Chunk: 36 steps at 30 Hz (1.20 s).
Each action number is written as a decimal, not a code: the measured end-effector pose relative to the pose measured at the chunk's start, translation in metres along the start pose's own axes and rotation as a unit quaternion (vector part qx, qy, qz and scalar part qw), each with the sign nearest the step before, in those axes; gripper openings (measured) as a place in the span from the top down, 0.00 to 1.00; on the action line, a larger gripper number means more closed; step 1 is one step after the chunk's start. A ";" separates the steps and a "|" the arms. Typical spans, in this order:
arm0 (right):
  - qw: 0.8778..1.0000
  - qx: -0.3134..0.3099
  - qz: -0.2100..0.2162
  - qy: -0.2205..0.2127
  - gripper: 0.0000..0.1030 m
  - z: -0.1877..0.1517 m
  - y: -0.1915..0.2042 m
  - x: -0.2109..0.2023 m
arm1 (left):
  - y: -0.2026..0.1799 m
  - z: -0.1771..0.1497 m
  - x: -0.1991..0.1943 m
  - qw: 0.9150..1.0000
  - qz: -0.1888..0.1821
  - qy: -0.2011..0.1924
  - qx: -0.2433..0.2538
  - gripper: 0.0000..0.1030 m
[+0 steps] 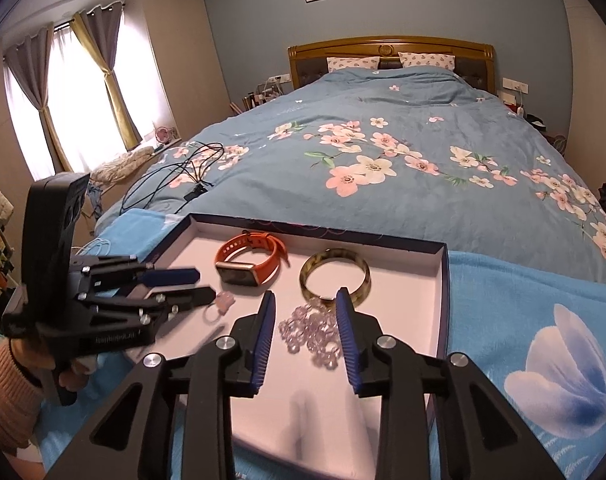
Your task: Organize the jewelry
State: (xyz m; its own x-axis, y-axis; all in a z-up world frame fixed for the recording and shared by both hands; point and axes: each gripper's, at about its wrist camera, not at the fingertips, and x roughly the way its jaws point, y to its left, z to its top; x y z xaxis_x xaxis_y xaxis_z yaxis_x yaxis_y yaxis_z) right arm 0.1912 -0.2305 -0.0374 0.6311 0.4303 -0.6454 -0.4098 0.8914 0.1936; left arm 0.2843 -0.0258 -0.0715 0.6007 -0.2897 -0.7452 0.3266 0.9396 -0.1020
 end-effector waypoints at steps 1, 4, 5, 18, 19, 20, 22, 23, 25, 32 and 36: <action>1.000 0.001 0.002 -0.001 0.69 -0.001 0.000 -0.003 | 0.000 0.000 -0.004 1.000 0.002 -0.005 0.001 0.63; 1.000 0.005 0.020 -0.004 0.68 -0.010 0.001 -0.019 | -0.002 -0.003 -0.025 0.999 0.013 -0.028 0.009 0.57; 1.000 0.003 0.022 -0.004 0.68 -0.013 0.002 -0.024 | -0.004 -0.006 -0.034 0.999 0.015 -0.038 0.014 0.57; 0.998 -0.047 0.006 0.043 0.67 -0.079 0.020 -0.059 | -0.013 -0.067 -0.110 0.996 0.003 -0.078 0.037 0.52; 0.998 -0.044 0.006 0.049 0.67 -0.084 0.020 -0.058 | -0.014 -0.073 -0.111 0.996 0.004 -0.077 0.039 0.52; 0.998 -0.038 0.006 0.056 0.67 -0.089 0.019 -0.056 | -0.015 -0.078 -0.114 0.996 0.004 -0.075 0.040 0.51; 0.997 -0.031 0.002 0.064 0.67 -0.095 0.017 -0.054 | -0.017 -0.087 -0.116 0.997 0.001 -0.068 0.042 0.51; 0.997 -0.024 -0.002 0.069 0.67 -0.098 0.015 -0.052 | -0.018 -0.092 -0.117 0.997 -0.001 -0.064 0.044 0.51; 0.997 -0.016 -0.009 0.075 0.67 -0.102 0.012 -0.050 | -0.022 -0.103 -0.119 0.997 0.003 -0.058 0.050 0.51; 0.996 -0.016 -0.014 0.092 0.68 -0.108 0.014 -0.042 | -0.030 -0.123 -0.116 0.997 -0.010 -0.041 0.064 0.50; 0.996 -0.015 -0.014 0.092 0.89 -0.109 0.012 -0.043 | -0.034 -0.129 -0.113 0.997 -0.017 -0.031 0.069 0.50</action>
State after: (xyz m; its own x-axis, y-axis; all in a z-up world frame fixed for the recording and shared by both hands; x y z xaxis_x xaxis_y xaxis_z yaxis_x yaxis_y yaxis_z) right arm 0.0875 -0.2535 -0.0880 0.5124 0.3687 -0.7755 -0.4146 0.8971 0.1526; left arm 0.1112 -0.0013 -0.0684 0.6303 -0.3352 -0.7002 0.4424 0.8963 -0.0308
